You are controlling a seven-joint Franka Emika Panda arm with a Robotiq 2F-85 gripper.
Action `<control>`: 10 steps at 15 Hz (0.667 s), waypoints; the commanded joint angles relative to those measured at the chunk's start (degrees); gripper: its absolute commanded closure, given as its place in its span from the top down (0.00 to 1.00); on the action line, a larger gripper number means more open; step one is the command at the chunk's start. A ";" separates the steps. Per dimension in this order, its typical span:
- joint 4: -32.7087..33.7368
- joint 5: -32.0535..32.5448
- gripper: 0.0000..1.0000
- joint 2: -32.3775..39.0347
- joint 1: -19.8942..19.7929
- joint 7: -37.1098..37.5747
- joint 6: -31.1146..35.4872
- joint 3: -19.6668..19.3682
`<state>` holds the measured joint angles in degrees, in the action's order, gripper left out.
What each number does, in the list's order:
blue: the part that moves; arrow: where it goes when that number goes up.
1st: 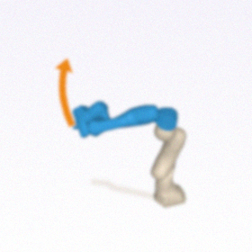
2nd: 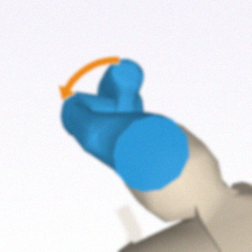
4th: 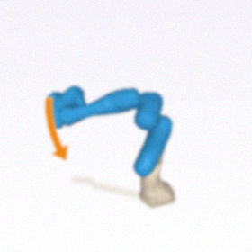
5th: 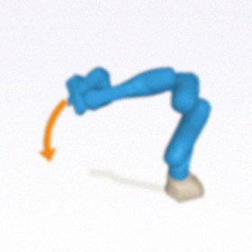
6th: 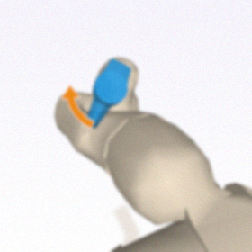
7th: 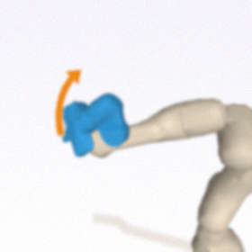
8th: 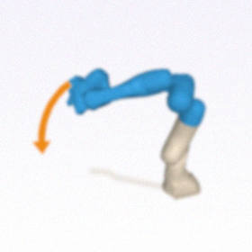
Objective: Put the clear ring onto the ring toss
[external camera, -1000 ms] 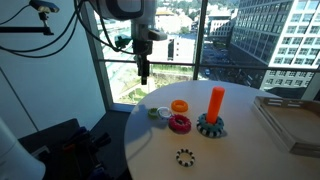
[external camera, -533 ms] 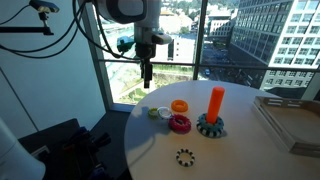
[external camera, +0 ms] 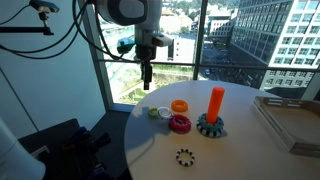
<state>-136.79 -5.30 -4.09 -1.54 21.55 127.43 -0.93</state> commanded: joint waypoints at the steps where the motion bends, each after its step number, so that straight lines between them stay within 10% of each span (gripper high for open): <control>1: 0.82 0.22 1.00 1.75 -0.70 2.82 0.43 -0.34; 10: 1.93 -1.03 1.00 9.18 -1.46 2.10 6.75 -2.24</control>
<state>-136.53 -5.30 2.23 -2.78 23.54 132.16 -2.71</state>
